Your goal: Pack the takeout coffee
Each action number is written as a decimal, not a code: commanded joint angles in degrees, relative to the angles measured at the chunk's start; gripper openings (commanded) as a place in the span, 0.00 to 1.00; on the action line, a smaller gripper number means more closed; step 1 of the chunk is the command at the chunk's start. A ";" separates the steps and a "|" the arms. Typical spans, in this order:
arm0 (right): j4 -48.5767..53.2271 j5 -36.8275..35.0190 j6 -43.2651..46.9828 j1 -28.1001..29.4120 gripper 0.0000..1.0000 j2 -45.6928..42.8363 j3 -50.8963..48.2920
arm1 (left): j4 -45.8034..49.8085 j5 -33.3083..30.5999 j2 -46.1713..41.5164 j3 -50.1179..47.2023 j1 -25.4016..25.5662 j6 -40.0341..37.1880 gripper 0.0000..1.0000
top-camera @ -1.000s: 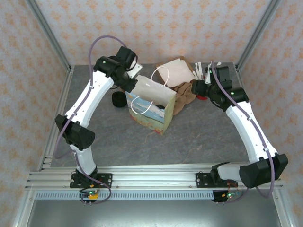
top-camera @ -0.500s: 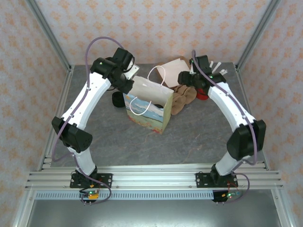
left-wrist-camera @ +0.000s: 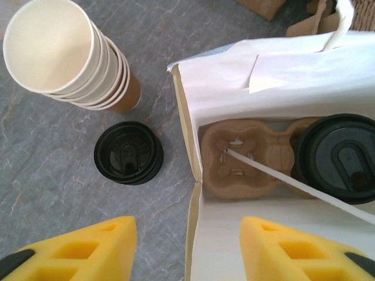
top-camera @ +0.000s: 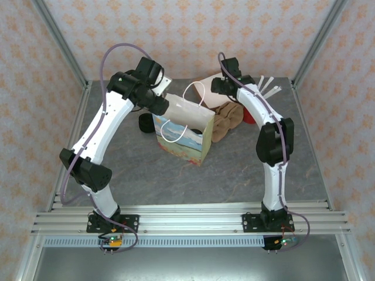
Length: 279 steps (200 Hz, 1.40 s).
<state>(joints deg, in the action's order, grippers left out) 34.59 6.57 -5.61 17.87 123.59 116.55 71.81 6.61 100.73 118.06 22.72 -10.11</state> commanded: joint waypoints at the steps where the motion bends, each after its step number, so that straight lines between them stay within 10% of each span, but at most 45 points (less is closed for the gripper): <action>1: 1.83 -1.95 1.37 0.15 0.53 4.55 5.26 | -2.16 -0.76 -2.68 0.50 -0.57 1.96 0.53; 191: 4.65 -3.73 5.02 0.15 0.55 34.08 34.39 | -7.01 -3.52 -9.71 -2.89 -0.60 5.32 0.56; 279: 5.68 -4.82 6.09 -0.44 0.21 35.44 36.84 | -7.45 -3.35 -10.90 -4.02 -0.57 5.53 0.56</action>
<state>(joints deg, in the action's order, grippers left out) 38.20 2.94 0.19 17.85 157.42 150.93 65.21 4.80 91.81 114.89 22.72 -5.78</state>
